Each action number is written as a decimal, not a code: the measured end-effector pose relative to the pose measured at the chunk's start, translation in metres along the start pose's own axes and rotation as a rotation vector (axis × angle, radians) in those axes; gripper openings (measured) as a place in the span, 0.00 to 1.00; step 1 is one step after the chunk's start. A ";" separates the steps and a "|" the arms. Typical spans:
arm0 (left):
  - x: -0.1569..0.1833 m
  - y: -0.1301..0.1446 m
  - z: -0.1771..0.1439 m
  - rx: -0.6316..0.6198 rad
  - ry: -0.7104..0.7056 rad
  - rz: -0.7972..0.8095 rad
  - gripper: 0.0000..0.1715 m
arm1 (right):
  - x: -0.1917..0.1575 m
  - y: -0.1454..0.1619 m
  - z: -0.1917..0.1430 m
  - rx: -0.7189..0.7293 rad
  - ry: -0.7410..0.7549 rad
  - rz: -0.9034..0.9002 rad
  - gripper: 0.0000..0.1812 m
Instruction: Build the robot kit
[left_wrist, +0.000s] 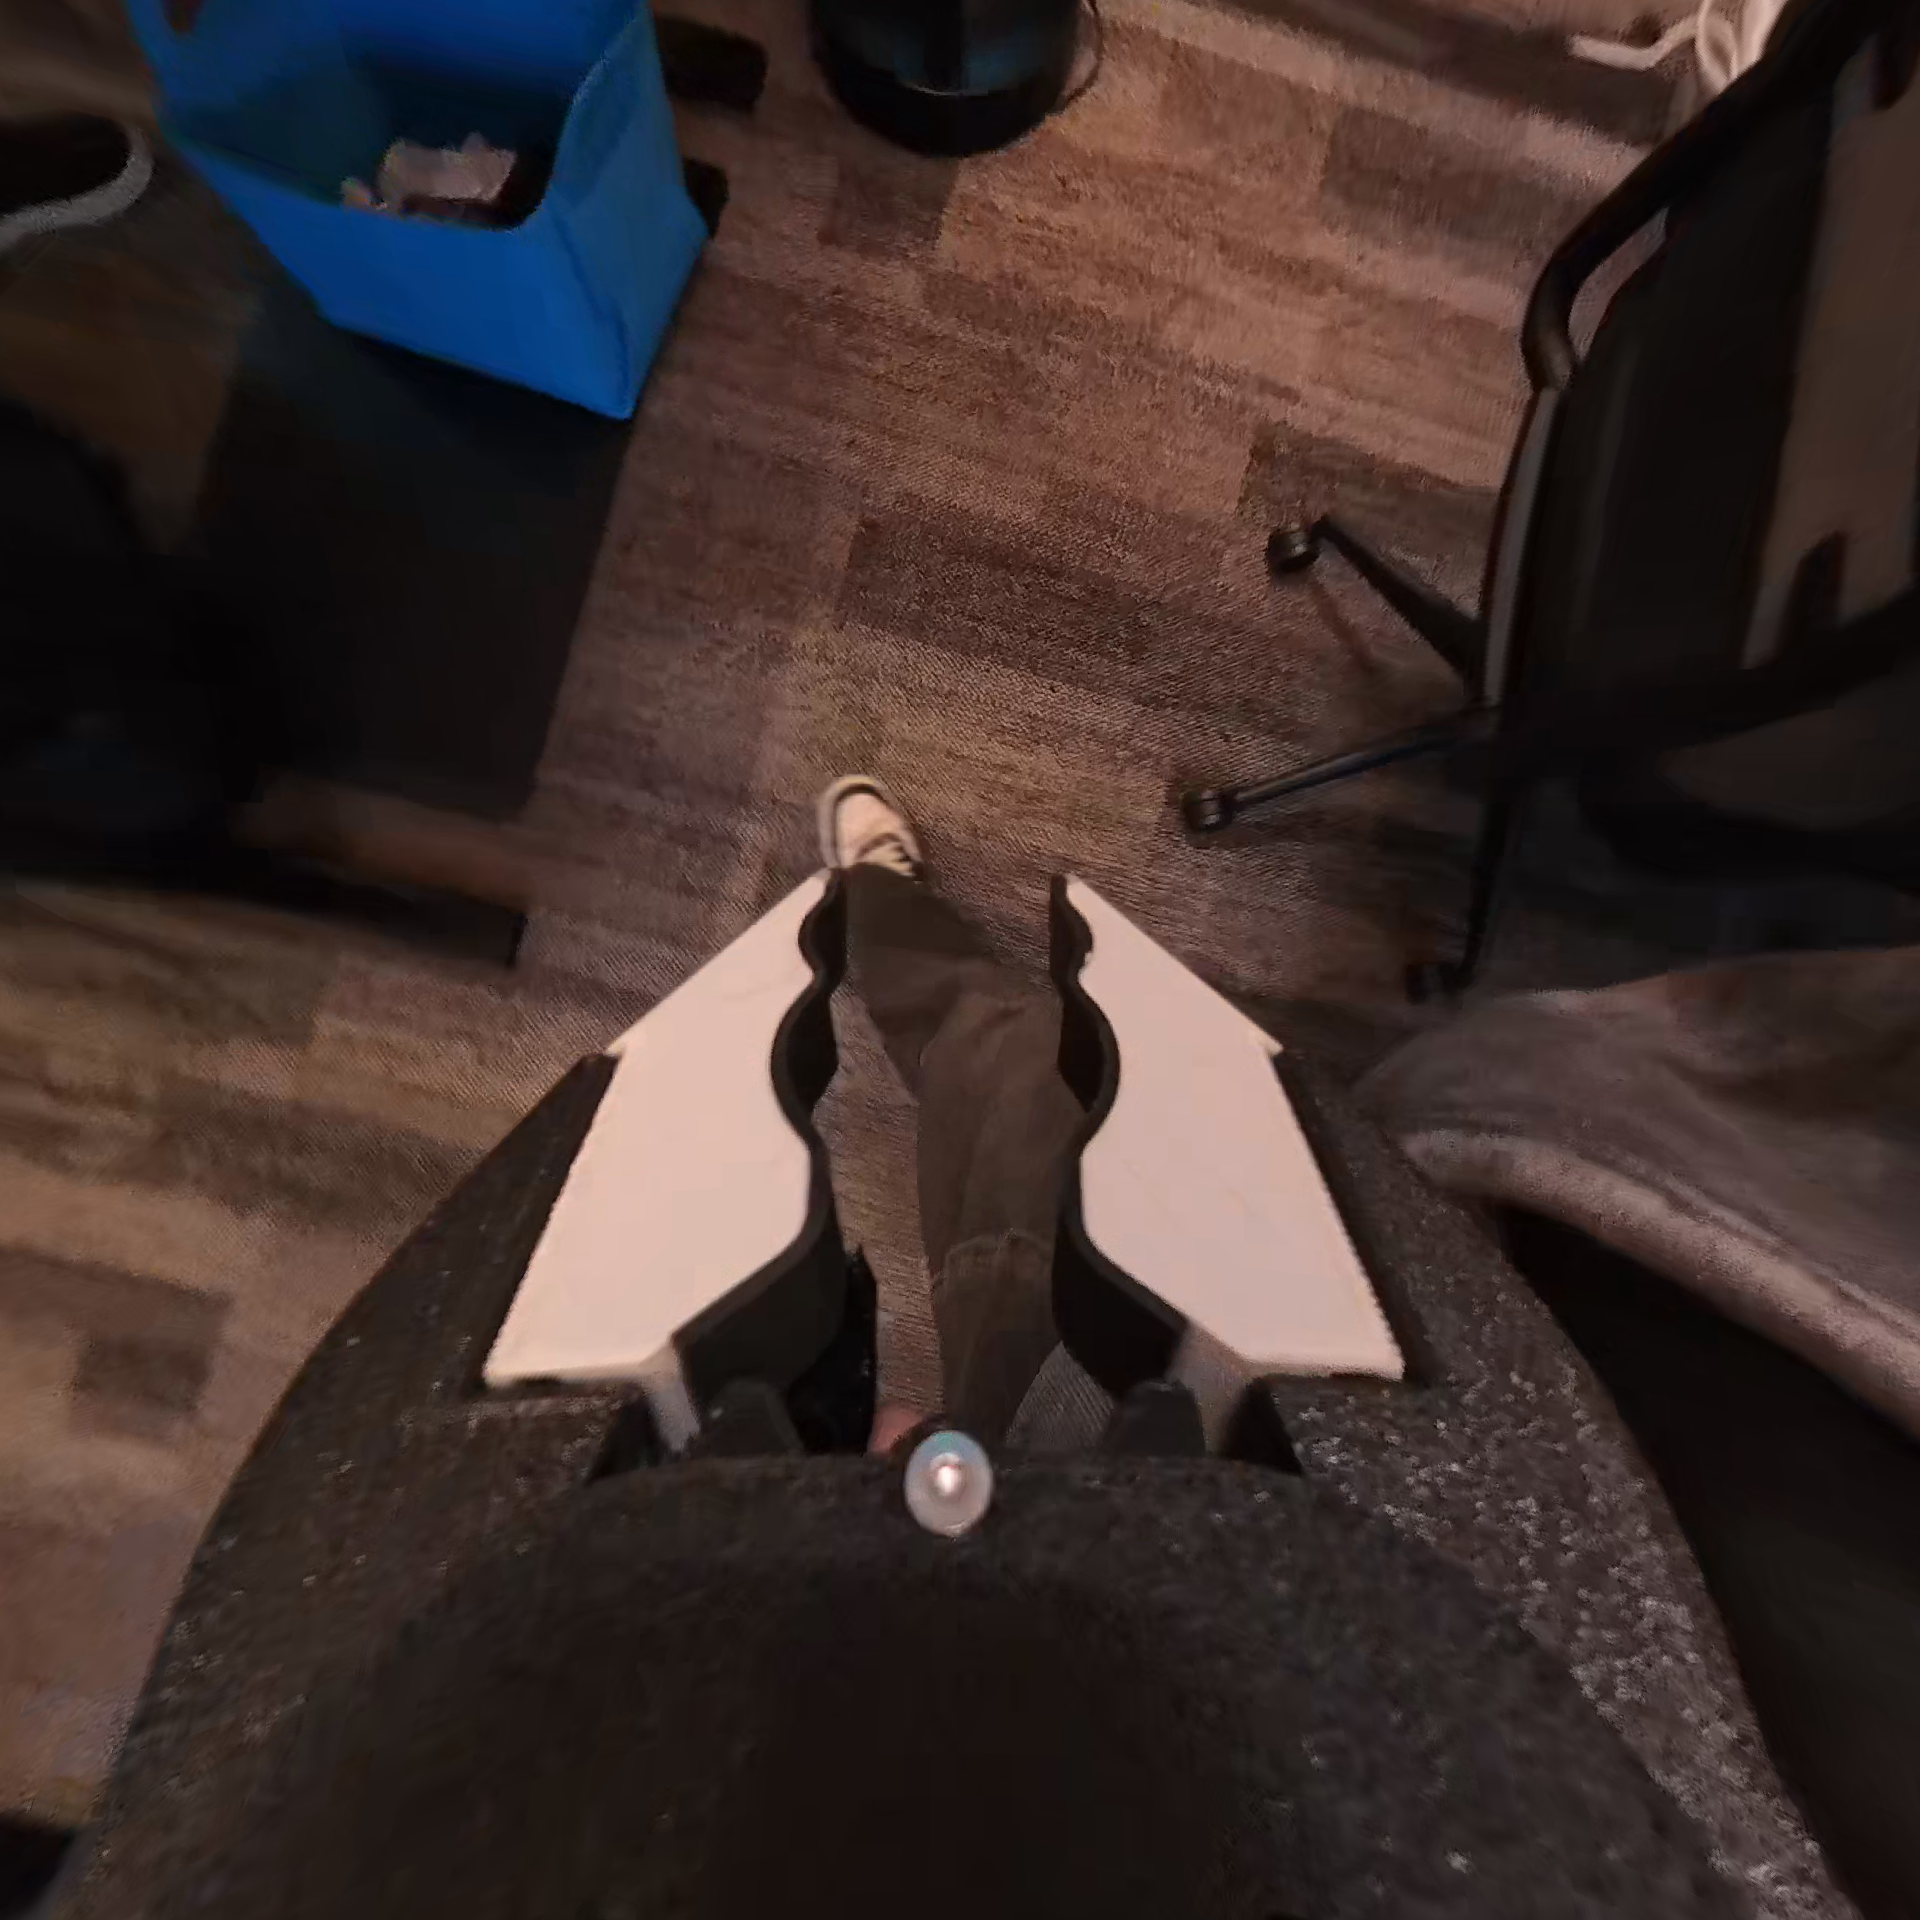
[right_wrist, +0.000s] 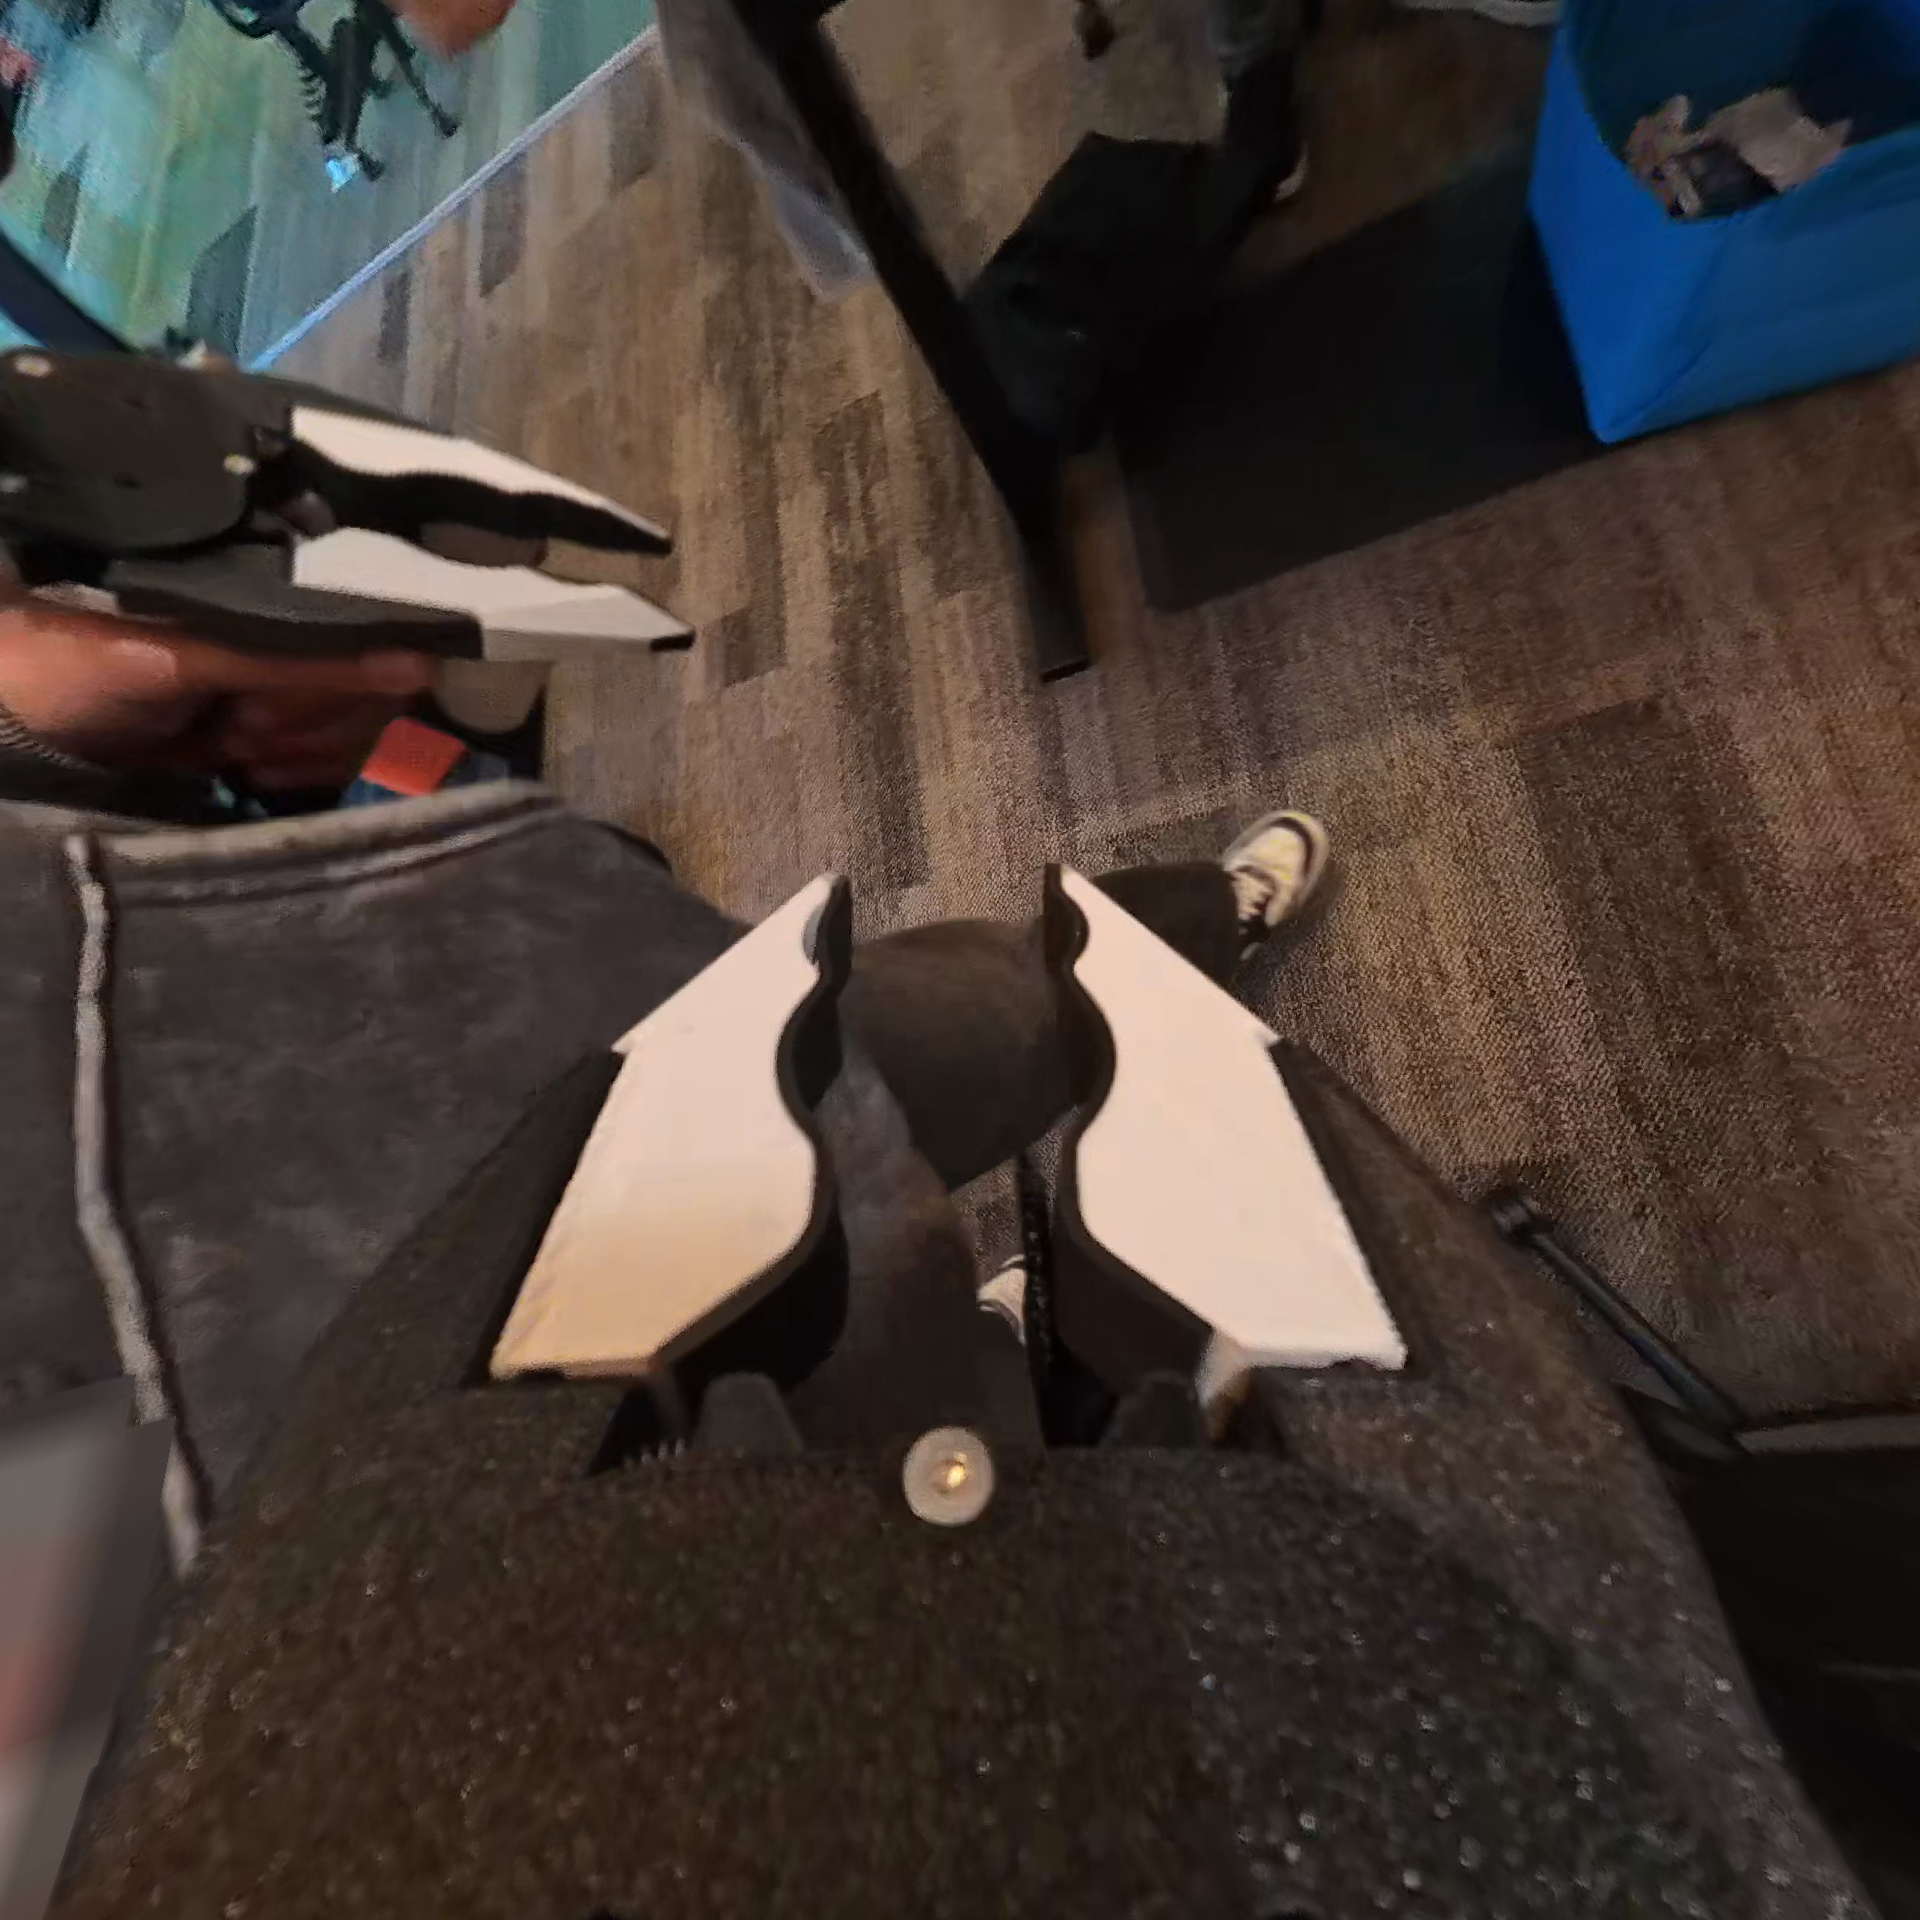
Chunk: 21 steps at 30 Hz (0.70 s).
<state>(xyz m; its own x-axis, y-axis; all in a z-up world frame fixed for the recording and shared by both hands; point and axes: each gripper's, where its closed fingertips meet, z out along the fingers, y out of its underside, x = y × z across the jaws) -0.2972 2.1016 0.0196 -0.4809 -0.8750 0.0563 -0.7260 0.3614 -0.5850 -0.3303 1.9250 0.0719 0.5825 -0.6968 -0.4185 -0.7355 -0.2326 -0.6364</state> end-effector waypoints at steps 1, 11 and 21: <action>-0.011 -0.029 0.028 -0.017 0.012 0.055 0.22 | 0.021 -0.014 0.013 -0.006 0.001 0.046 0.20; -0.004 -0.371 0.243 -0.069 0.294 0.610 0.18 | 0.254 -0.230 -0.010 0.109 0.269 0.212 0.20; 0.110 -0.608 0.481 -0.149 0.507 0.613 0.18 | 0.586 -0.350 -0.114 0.282 0.476 0.467 0.20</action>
<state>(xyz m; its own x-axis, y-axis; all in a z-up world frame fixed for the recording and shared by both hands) 0.3279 1.6300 -0.0075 -0.9531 -0.2677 0.1412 -0.3015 0.8002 -0.5184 0.2289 1.5207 0.1233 -0.0317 -0.9156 -0.4008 -0.7161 0.3006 -0.6300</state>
